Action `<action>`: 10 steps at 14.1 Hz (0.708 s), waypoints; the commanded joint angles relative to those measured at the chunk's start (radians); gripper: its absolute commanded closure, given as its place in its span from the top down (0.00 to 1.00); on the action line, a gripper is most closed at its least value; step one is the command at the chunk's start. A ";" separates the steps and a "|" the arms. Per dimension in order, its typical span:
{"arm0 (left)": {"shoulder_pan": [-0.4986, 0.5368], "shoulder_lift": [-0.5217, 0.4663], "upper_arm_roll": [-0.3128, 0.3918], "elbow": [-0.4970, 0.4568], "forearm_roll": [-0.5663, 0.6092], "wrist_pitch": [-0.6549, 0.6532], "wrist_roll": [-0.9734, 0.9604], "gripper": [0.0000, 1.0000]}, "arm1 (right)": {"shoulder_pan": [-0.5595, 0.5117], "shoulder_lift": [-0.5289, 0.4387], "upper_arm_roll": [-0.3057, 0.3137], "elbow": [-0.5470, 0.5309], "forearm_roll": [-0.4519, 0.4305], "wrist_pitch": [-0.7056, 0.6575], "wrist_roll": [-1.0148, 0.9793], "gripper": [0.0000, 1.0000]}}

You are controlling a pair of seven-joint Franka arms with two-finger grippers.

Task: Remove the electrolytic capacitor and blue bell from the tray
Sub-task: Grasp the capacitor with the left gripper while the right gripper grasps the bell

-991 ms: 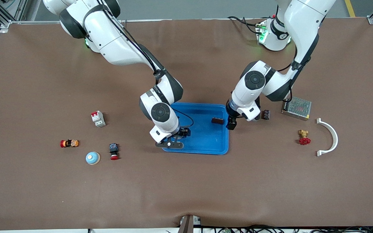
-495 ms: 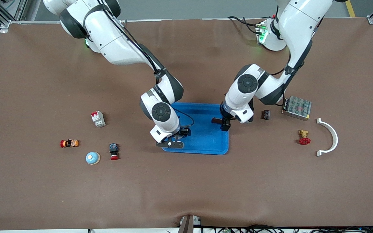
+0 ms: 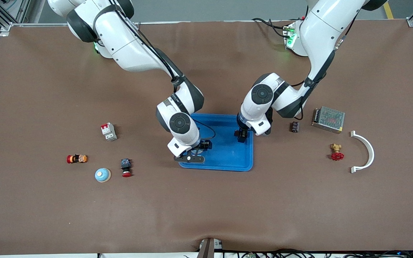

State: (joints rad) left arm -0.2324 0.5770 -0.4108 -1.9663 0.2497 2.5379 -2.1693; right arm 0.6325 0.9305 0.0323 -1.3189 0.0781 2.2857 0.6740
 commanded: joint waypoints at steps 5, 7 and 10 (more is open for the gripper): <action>-0.010 0.037 0.020 0.047 0.048 -0.019 -0.026 1.00 | 0.010 0.002 -0.006 -0.002 -0.014 0.009 0.013 0.83; -0.010 0.040 0.021 0.049 0.049 -0.019 -0.026 1.00 | 0.009 0.002 -0.006 0.000 -0.014 0.009 0.013 0.68; -0.010 0.040 0.021 0.049 0.049 -0.019 -0.026 1.00 | 0.009 0.001 -0.006 0.000 -0.012 0.008 0.015 0.53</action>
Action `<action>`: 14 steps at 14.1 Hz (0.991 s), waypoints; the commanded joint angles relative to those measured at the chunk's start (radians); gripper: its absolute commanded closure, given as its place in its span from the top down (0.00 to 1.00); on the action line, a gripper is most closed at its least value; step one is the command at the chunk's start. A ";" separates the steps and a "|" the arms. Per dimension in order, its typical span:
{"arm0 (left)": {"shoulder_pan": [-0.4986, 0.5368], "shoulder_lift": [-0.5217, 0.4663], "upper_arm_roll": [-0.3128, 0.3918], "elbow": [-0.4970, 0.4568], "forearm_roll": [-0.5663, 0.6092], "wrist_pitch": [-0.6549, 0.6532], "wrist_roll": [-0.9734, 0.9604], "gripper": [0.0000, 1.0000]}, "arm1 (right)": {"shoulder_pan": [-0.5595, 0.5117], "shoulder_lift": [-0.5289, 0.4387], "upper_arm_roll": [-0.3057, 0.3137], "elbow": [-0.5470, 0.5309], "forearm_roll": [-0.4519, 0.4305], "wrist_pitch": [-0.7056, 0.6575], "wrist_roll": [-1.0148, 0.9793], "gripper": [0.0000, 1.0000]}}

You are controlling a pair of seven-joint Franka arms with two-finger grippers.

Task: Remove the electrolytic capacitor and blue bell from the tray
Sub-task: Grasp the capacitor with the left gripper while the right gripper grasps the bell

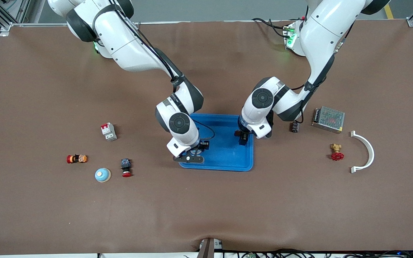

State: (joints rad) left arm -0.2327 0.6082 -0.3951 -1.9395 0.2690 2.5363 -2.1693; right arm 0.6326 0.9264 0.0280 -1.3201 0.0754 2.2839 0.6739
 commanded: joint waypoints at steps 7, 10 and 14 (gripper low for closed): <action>-0.010 0.018 0.007 0.024 0.047 -0.018 -0.026 1.00 | 0.007 -0.058 0.006 0.013 0.007 -0.107 0.016 0.51; -0.010 0.021 0.007 0.031 0.058 -0.018 -0.026 1.00 | -0.002 -0.119 0.010 0.016 0.011 -0.223 0.010 0.51; -0.011 0.035 0.007 0.042 0.065 -0.018 -0.026 1.00 | -0.059 -0.221 0.010 0.021 0.020 -0.389 -0.069 0.51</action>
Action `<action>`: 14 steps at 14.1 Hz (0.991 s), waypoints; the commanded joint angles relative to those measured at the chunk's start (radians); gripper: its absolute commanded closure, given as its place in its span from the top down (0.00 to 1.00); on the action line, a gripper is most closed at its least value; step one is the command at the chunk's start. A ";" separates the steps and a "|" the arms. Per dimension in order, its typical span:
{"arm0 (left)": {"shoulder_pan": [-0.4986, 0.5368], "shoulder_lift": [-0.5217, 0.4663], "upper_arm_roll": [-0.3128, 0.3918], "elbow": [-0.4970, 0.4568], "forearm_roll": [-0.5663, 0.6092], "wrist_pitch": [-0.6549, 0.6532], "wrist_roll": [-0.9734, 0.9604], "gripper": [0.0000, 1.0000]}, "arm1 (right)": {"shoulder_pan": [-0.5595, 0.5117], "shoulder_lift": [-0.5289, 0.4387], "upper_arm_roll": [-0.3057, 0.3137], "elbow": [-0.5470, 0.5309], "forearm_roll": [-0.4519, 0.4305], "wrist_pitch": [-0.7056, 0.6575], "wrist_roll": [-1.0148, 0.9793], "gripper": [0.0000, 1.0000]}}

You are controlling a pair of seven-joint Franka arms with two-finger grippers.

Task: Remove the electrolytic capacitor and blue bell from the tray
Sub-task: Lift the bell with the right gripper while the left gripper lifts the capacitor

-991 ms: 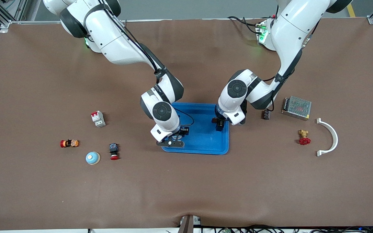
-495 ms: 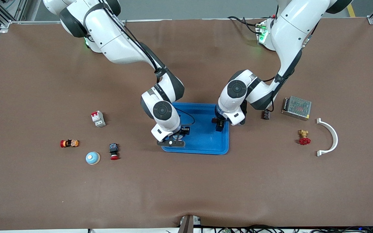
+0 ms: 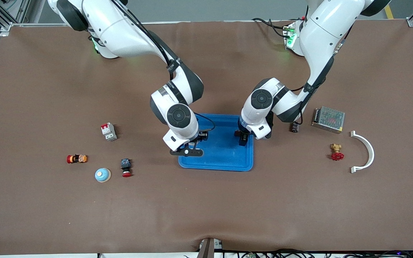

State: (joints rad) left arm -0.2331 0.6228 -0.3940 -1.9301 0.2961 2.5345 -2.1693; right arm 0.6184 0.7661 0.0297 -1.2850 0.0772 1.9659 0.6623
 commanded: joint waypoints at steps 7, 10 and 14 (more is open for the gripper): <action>-0.008 0.026 0.004 0.054 0.083 -0.026 -0.078 0.00 | -0.299 -0.168 0.007 0.087 0.056 -0.428 -0.513 0.51; -0.008 0.028 0.003 0.069 0.086 -0.057 -0.078 0.00 | -0.397 -0.220 -0.004 0.093 0.044 -0.490 -0.753 0.51; -0.011 0.028 0.003 0.069 0.092 -0.057 -0.078 0.00 | -0.517 -0.241 -0.007 0.075 0.036 -0.529 -0.986 0.51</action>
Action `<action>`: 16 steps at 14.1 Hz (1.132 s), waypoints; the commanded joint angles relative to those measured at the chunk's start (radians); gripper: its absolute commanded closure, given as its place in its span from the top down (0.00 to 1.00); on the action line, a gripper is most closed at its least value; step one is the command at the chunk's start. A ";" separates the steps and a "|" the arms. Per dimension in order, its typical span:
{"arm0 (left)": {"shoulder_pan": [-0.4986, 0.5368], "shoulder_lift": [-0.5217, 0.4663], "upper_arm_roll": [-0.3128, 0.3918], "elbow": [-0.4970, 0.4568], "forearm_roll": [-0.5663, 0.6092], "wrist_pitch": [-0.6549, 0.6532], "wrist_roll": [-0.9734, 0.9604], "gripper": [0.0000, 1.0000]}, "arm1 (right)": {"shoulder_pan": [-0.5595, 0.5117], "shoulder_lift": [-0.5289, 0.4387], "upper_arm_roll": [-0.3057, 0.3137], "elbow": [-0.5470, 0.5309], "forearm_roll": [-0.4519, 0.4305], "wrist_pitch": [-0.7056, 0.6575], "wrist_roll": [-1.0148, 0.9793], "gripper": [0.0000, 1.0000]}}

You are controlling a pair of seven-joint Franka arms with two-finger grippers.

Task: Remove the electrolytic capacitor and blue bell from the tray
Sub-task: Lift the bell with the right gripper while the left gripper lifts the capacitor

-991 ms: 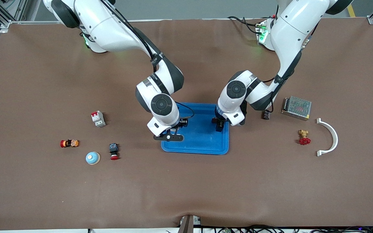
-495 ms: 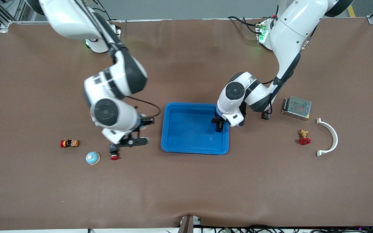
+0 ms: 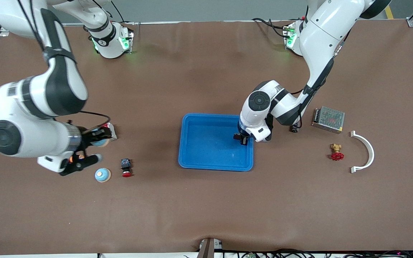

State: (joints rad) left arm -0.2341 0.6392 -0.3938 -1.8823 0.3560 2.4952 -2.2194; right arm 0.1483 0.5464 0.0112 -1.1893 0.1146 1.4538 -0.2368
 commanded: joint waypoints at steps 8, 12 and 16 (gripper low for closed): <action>-0.019 -0.007 -0.014 0.115 0.020 -0.198 -0.010 0.00 | -0.151 -0.117 0.012 -0.188 -0.180 0.060 -0.327 0.51; 0.001 -0.016 -0.057 0.222 -0.069 -0.383 0.108 0.00 | -0.231 -0.206 0.012 -0.444 -0.185 0.320 -0.464 0.51; 0.007 -0.062 -0.059 0.293 -0.121 -0.560 0.290 0.00 | -0.283 -0.233 0.013 -0.622 -0.184 0.515 -0.522 0.51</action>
State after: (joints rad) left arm -0.2379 0.6127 -0.4441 -1.6132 0.2667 2.0256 -2.0260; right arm -0.1066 0.3800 0.0060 -1.6835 -0.0511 1.8889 -0.7349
